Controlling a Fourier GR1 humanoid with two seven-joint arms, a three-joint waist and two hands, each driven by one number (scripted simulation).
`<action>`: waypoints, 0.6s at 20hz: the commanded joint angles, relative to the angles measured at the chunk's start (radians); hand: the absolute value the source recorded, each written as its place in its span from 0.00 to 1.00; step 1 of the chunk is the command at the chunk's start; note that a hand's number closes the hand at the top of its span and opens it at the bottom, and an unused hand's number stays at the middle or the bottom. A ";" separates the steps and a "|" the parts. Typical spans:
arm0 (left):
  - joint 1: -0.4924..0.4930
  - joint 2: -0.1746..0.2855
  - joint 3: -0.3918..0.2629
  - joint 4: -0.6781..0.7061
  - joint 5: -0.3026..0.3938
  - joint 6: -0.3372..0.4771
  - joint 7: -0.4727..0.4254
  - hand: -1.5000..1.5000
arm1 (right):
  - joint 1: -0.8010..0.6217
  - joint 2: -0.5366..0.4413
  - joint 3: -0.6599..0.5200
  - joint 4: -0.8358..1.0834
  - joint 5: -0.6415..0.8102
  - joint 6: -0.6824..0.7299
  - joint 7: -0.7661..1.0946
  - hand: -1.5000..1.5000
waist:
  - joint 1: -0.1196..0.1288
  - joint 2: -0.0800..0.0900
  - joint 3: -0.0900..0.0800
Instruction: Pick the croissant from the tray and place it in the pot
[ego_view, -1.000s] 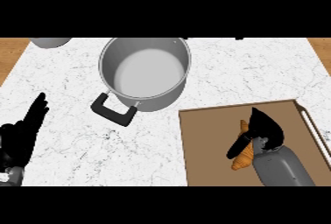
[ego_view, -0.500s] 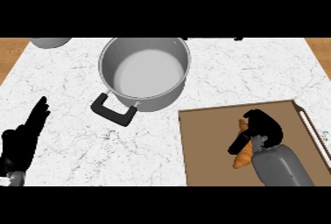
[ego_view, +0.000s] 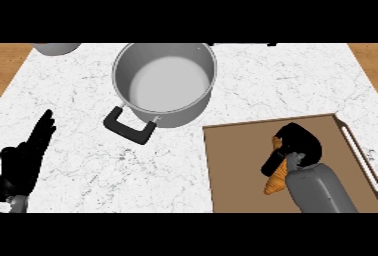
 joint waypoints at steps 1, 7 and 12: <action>0.029 -0.002 0.018 0.007 0.013 -0.036 -0.036 0.50 | -0.078 0.160 0.121 0.003 0.057 0.047 0.176 1.00 | 0.016 0.006 0.006; -0.081 -0.036 -0.083 -0.001 -0.031 -0.057 -0.014 0.50 | -0.315 0.183 0.449 0.035 -0.042 -0.019 -0.083 1.00 | 0.187 0.036 0.005; -0.132 -0.050 -0.093 0.038 -0.049 -0.050 0.009 0.50 | -0.541 0.185 0.565 0.091 -0.012 -0.128 0.002 1.00 | 0.166 0.025 0.003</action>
